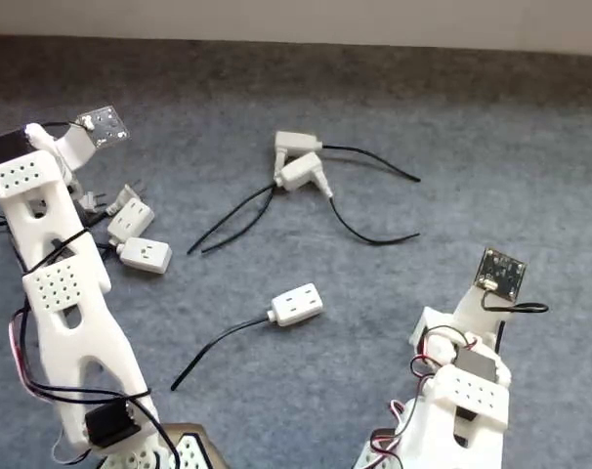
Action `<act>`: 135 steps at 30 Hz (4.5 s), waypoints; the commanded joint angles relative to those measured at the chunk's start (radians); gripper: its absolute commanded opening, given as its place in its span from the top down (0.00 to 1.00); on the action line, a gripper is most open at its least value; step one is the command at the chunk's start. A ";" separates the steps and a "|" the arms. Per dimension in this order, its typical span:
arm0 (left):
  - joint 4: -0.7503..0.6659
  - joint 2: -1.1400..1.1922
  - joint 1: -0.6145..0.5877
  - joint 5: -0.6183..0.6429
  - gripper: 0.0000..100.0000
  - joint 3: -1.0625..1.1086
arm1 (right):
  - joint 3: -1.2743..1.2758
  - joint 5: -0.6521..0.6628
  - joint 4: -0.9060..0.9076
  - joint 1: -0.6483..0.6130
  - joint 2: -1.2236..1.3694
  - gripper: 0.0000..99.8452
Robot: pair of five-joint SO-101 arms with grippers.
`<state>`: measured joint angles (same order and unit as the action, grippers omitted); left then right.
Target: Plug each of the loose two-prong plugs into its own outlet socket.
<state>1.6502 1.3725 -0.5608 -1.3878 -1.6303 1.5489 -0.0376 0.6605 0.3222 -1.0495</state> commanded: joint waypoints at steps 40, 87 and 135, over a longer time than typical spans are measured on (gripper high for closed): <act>0.118 -0.662 0.076 0.265 0.99 -0.019 | -0.019 -0.005 -0.021 -0.012 -0.012 0.99; -0.634 -2.951 1.145 1.287 0.99 2.635 | -0.016 -0.003 -0.021 -0.010 -0.012 0.99; -1.208 -3.188 1.185 1.594 0.99 3.131 | -1.018 0.354 0.355 -1.248 -0.005 0.99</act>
<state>0.4703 -1.8082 0.5777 0.2079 1.5060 0.4534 0.2723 1.1224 -0.9068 -1.0495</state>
